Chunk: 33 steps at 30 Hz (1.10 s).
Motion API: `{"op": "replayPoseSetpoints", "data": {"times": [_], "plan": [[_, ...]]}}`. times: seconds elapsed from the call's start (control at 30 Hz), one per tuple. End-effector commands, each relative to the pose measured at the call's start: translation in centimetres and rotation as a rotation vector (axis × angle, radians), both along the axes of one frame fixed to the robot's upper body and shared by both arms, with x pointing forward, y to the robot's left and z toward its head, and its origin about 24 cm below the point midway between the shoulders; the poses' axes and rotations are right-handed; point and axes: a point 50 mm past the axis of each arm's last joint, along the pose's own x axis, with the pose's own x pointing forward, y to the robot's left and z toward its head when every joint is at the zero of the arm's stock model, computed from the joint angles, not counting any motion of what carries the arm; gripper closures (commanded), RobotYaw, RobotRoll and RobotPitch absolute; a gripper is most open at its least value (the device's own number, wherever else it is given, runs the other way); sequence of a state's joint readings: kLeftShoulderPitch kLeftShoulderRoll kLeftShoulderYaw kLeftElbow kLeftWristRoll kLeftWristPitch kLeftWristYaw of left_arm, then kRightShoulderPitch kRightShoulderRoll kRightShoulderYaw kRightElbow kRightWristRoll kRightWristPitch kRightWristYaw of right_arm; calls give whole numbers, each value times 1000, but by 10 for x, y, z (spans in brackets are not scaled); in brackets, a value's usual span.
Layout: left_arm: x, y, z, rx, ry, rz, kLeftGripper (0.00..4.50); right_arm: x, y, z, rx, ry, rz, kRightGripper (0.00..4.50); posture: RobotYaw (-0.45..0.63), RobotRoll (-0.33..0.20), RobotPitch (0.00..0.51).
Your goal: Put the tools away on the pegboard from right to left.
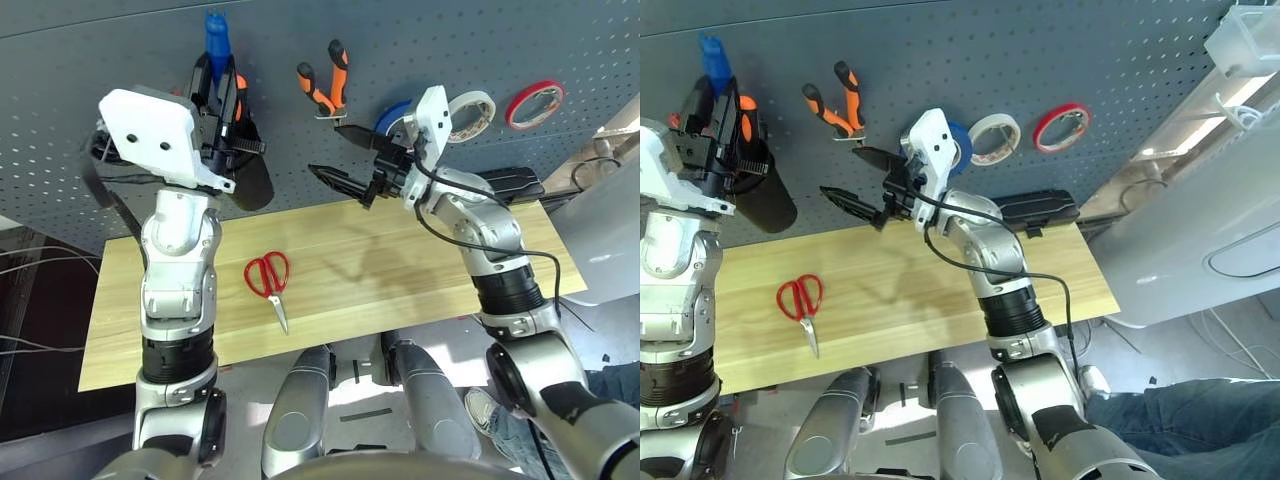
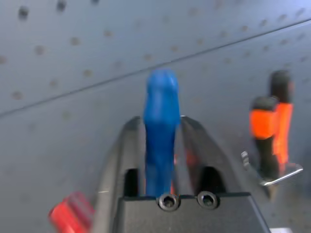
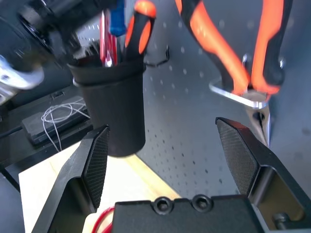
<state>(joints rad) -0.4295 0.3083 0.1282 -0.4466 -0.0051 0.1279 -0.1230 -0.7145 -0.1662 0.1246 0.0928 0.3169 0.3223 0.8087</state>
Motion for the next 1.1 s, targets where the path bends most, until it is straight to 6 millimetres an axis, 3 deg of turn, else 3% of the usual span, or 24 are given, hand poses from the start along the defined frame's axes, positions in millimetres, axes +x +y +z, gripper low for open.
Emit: {"op": "replayPoseSetpoints", "data": {"times": [0.03,0.2,0.33,0.4,0.53,0.6,0.67,0.87,1.0,1.1], "plan": [[-23,-33,13,169,-119,-203,1760,-2,-8,-9,-32,37,-2,0,78,0,266],[-26,-63,-12,288,82,-439,50,-2,-22,-28,-128,110,-29,0,72,0,270],[-20,-70,-39,282,309,-515,18,0,-32,-43,-186,157,-67,0,70,0,272],[-12,-69,-65,247,510,-522,18,0,-35,-49,-207,175,-87,0,64,0,273],[-6,-66,-96,294,664,-464,18,0,-38,-56,-218,216,-112,0,61,0,275],[-2,-58,-128,252,870,-388,18,0,-40,-62,-232,242,-121,0,61,0,275],[-1,-50,-147,242,980,-320,18,-1,-41,-66,-245,259,-126,0,57,0,278],[0,-17,-190,218,1152,-94,18,-4,-43,-76,-267,322,-147,0,57,0,280],[-8,18,-224,125,1280,88,18,-5,-43,-85,-292,381,-152,0,56,0,283],[-14,41,-239,3,1319,235,18,-4,-42,-88,-294,415,-157,0,57,0,283]]}}
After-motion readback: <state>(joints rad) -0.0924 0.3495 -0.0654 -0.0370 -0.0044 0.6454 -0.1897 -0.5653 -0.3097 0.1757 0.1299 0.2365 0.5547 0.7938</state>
